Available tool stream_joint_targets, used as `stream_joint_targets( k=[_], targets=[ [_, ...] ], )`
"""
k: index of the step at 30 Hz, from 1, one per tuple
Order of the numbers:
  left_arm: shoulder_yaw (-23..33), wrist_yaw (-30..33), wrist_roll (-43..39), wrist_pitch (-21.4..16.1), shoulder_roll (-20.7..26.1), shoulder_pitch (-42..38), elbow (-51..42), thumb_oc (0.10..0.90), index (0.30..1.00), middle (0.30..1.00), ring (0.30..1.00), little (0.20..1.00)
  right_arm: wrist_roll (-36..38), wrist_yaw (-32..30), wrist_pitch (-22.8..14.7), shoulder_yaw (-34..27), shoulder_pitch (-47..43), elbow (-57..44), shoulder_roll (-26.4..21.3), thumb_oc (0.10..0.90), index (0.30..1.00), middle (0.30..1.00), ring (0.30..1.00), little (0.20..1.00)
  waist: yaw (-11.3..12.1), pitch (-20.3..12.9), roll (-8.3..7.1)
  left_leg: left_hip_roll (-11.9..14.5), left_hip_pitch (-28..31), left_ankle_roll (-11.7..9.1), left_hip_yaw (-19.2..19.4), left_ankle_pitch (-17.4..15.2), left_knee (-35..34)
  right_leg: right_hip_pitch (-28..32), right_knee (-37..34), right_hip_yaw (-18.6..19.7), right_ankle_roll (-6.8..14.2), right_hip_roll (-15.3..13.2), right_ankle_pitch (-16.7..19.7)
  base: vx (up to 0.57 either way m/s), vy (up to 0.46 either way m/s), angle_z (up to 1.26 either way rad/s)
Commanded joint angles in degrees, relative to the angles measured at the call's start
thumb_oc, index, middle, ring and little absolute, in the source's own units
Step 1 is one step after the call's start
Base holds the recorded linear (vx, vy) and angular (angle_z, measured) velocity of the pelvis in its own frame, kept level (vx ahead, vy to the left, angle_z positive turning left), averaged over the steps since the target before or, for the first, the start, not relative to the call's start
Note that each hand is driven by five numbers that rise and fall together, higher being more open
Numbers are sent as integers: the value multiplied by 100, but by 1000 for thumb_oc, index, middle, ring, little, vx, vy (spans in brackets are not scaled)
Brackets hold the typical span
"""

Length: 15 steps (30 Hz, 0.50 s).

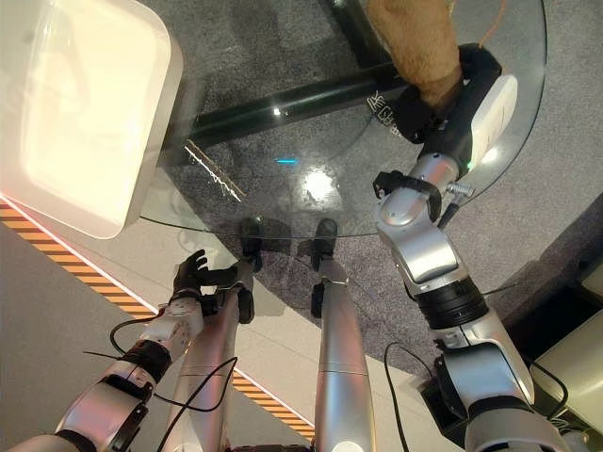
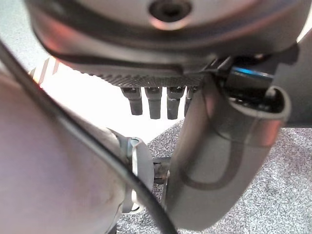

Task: Wipe the table with a cloth and put it in the basket.

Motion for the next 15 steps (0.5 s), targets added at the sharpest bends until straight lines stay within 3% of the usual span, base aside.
stream_joint_targets(
  k=[1,8,15],
  targets=[
    [22,85,148,29,-85,223,151,800,900,900,900,900,-338,-475,-86,-238,-342,-414,-464,100,300,300,300,200,-86,-144,217,-262,69,128,78,-499,186,22,-320,-117,105,409,161,-4,7,5],
    [-17,-26,-13,109,61,-36,295,800,900,900,900,900,-261,518,184,244,-864,166,-485,100,300,300,300,200,-26,-144,221,-301,10,111,26,-483,201,-20,-344,-133,97,408,191,-3,8,3],
    [8,-66,-84,162,85,-190,305,800,900,900,900,900,-757,1810,543,701,-949,228,-313,100,300,300,300,200,4,-144,232,-324,3,81,6,-449,166,-33,-356,-129,90,398,178,0,0,0]
  ],
)
